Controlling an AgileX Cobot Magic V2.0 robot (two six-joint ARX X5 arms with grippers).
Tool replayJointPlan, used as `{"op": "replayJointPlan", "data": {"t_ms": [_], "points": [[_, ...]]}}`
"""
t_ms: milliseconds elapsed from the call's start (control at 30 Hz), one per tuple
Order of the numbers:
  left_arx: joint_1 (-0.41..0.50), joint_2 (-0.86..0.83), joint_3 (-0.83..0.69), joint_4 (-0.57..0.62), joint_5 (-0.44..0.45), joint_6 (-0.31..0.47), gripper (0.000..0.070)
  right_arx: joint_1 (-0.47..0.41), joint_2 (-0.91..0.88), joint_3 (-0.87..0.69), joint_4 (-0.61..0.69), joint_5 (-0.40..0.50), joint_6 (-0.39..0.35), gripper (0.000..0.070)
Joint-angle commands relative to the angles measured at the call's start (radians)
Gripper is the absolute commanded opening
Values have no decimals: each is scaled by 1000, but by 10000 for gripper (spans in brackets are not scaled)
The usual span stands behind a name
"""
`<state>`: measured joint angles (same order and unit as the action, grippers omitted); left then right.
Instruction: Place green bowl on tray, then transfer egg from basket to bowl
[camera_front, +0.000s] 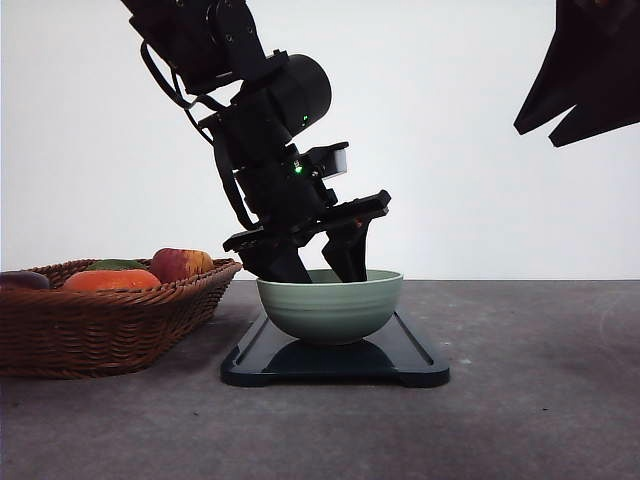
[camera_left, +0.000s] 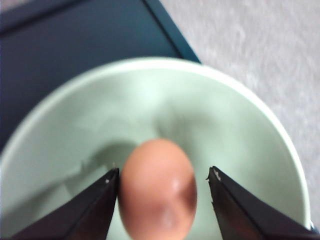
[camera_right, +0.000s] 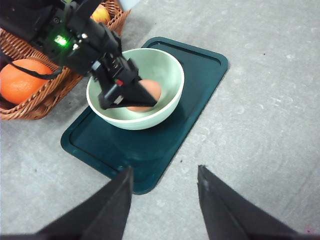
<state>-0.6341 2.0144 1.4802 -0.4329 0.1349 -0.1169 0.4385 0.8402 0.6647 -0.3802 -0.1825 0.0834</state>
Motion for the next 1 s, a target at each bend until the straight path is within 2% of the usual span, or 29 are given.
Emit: {"op": "replayJointPlan", "data": {"t_ms": [0, 367, 500, 633, 767, 967], "points": [[-9, 19, 51, -27, 4, -1, 363, 5, 8, 6, 1, 0, 9, 245], [29, 18, 361, -383, 4, 18, 357, 5, 8, 6, -19, 0, 6, 245], [47, -36, 378, -436, 4, -4, 348, 5, 8, 6, -19, 0, 6, 245], [58, -148, 279, -389, 3, -3, 346, 5, 8, 6, -19, 0, 6, 245], [66, -318, 75, -261, -1, 0, 346, 5, 8, 6, -19, 0, 6, 245], [88, -569, -206, -161, -4, 0, 346, 5, 8, 6, -19, 0, 6, 245]]}}
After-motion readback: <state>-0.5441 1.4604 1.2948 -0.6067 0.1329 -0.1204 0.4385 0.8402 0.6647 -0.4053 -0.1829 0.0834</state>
